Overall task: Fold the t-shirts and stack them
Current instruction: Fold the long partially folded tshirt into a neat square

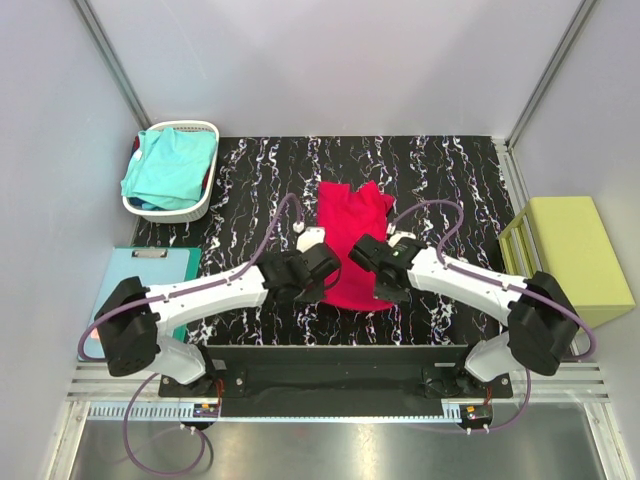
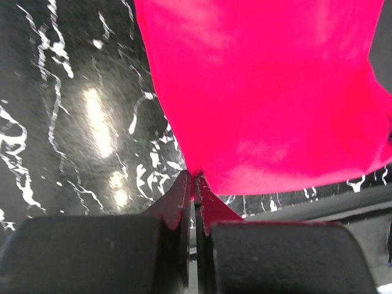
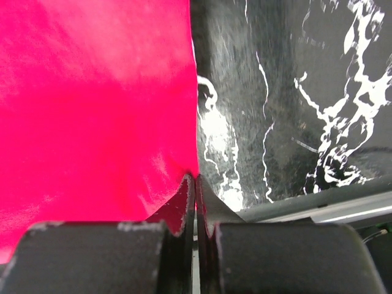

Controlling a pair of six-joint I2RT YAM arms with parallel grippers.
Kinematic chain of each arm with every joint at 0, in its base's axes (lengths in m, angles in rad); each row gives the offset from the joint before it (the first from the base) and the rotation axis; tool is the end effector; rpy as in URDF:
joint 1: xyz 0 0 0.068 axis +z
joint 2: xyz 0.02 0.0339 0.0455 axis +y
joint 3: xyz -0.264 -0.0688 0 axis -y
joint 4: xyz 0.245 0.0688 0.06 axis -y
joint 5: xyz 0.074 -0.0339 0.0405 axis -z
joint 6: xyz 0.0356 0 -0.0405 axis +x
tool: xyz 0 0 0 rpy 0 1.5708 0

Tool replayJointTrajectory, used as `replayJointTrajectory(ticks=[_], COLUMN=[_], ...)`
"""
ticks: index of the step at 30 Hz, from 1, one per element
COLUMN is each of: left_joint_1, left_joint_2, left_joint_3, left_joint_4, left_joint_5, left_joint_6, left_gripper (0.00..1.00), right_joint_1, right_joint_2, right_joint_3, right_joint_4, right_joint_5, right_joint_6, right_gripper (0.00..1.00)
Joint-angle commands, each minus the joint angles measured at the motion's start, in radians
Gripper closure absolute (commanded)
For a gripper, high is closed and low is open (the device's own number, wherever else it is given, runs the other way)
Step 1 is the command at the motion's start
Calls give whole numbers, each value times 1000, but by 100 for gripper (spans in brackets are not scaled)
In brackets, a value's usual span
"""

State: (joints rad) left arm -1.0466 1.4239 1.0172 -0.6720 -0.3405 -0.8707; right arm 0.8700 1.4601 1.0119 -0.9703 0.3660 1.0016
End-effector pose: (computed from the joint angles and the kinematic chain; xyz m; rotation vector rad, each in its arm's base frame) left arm 0.1509 -0.2373 0.2381 0.1153 2.5726 -0.2746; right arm 0.1735 0.1859 0.2178 0.2200 2.7463 -0.1332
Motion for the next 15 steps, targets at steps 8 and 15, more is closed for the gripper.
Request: replayJointTrajectory(ticks=[8, 15], left_joint_1=[117, 180], left_joint_2=[89, 156], left_joint_3=[191, 306], left_joint_4=[-23, -26], left_joint_5=[-52, -43], left_joint_6=[127, 183], left_gripper=[100, 100], right_joint_1=[-107, -195], right_joint_2=[69, 127], right_joint_3=[180, 292], right_joint_4=[-27, -18], right_joint_5=[106, 126], right_joint_6=[-138, -227], right_gripper=[100, 100])
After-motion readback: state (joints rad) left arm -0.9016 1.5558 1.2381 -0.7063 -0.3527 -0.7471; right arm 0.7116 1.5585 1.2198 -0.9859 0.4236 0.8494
